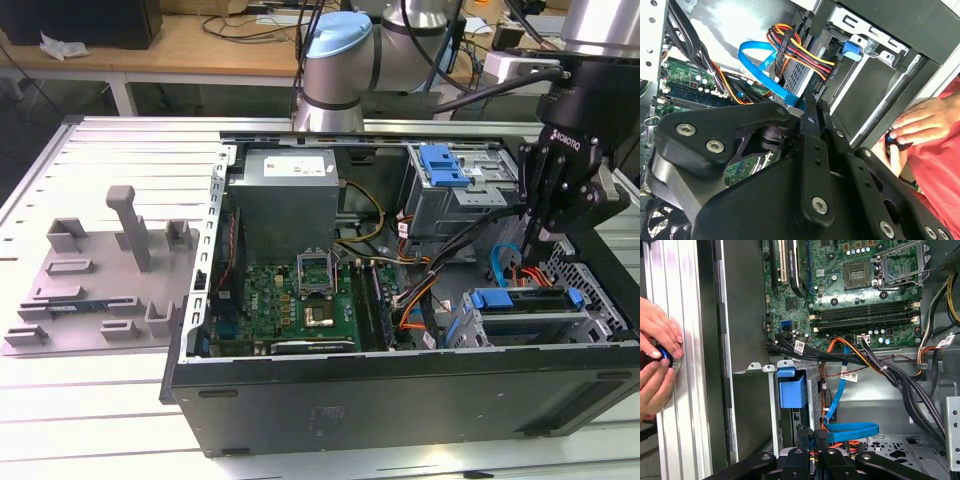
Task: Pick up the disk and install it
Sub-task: 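Insert the second disk wire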
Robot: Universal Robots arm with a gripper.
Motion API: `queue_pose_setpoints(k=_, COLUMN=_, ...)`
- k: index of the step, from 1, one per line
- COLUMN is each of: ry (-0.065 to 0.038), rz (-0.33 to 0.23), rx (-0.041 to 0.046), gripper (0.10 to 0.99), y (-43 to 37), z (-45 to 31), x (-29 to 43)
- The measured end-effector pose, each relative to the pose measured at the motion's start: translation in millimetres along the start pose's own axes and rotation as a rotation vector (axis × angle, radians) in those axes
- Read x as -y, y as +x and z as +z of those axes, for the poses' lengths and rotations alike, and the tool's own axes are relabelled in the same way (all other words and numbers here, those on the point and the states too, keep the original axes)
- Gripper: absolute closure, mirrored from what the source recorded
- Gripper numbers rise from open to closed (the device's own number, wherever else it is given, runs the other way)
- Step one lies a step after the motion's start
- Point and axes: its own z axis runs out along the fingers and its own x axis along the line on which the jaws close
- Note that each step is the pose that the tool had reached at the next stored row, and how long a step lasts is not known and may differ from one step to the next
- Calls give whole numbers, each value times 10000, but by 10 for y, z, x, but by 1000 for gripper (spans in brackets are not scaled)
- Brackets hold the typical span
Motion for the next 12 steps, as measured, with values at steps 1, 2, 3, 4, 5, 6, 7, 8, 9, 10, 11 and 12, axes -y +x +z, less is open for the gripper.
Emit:
queue_pose_setpoints(k=1, ry=-2, rz=0, rx=21, gripper=925, y=2, z=2, x=0)
queue_pose_setpoints(k=2, ry=-5, rz=-1, rx=82, gripper=925, y=12, z=6, x=1)
queue_pose_setpoints(k=3, ry=-7, rz=0, rx=177, gripper=925, y=29, z=9, x=2)
queue_pose_setpoints(k=4, ry=-6, rz=1, rx=273, gripper=925, y=45, z=14, x=3)
queue_pose_setpoints(k=5, ry=5, rz=4, rx=451, gripper=925, y=78, z=22, x=6)
queue_pose_setpoints(k=6, ry=20, rz=9, rx=570, gripper=925, y=98, z=28, x=7)
queue_pose_setpoints(k=7, ry=34, rz=13, rx=655, gripper=925, y=114, z=33, x=8)
queue_pose_setpoints(k=8, ry=55, rz=19, rx=773, gripper=925, y=138, z=39, x=10)
queue_pose_setpoints(k=9, ry=68, rz=22, rx=836, gripper=925, y=151, z=43, x=12)
queue_pose_setpoints(k=10, ry=82, rz=26, rx=911, gripper=925, y=166, z=47, x=13)
queue_pose_setpoints(k=11, ry=101, rz=31, rx=994, gripper=925, y=181, z=52, x=14)
queue_pose_setpoints(k=12, ry=125, rz=38, rx=1117, gripper=925, y=202, z=57, x=15)
